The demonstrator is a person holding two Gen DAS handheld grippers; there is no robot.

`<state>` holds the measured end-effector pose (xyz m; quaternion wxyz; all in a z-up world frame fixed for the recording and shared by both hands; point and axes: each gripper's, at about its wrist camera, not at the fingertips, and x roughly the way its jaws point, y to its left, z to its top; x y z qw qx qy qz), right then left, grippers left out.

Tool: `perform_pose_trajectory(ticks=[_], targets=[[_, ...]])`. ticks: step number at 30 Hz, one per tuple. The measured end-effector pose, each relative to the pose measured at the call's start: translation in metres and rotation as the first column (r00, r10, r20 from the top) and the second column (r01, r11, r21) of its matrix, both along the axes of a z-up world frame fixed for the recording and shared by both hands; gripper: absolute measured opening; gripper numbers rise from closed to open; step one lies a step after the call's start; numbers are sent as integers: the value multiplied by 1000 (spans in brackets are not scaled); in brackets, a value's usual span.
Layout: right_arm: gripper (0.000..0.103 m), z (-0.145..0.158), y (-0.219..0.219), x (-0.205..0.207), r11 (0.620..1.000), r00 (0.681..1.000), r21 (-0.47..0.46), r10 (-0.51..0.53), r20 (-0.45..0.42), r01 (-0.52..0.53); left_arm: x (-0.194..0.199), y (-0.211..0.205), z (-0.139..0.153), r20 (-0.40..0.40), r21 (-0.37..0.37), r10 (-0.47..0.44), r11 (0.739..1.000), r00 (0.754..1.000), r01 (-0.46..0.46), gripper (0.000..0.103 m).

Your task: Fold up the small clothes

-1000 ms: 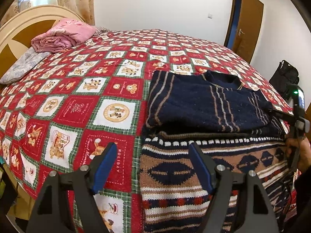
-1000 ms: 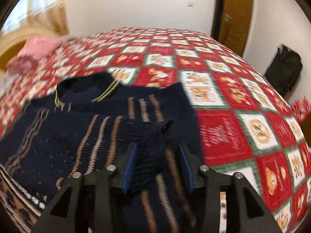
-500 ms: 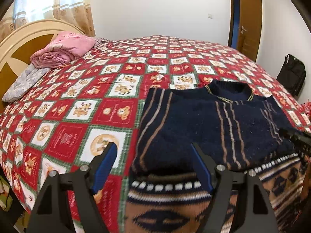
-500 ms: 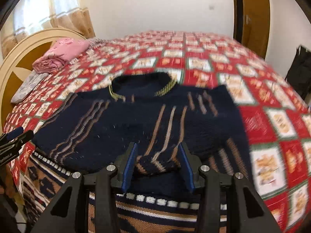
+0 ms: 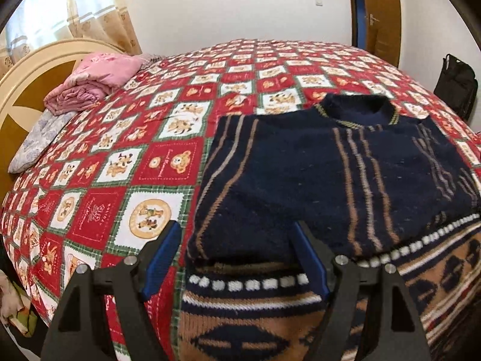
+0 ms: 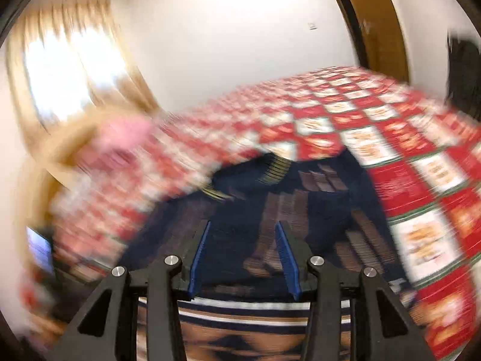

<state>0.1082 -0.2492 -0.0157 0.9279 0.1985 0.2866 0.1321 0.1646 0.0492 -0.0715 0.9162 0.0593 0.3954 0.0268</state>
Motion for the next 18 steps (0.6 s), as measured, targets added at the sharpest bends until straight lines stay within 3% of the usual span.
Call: perform_pose_trajectory(ticks=[2,4,6,9,12,14,15,16,18], targets=[[45,2,-6,-5,968,998,246,59,-19,-52,-6,-3,5,3,-30,-6,1000,1000,6,78],[46,-5,-7,-9,892,993,447,106,-58,-70,-9,-6,8,2,-50,-17,999,1000,17,78],[46,-15,0,-16,812,983,576,169,-75,-96,-14,-10,10,8,-57,-28,998,1000,28,78],[62,-31,13,-29,714,969,695,224,-108,-88,-22,-12,16,21,-70,-40,997,999,42,78],[62,-39,22,-39,621,937,775,327,-122,-117,-30,-12,23,38,-82,-43,996,998,46,79],[62,-35,22,-44,584,920,800,376,-115,-139,-36,-10,27,50,-90,-44,995,998,49,79],[62,-29,20,-49,580,914,798,394,-100,-163,-38,-9,29,54,-92,-46,994,998,50,79],[62,-22,19,-57,602,914,777,397,-91,-184,-42,-7,31,59,-95,-50,994,997,56,79],[62,9,8,-75,744,935,631,346,-82,-221,-51,-1,36,67,-94,-68,993,995,74,79]])
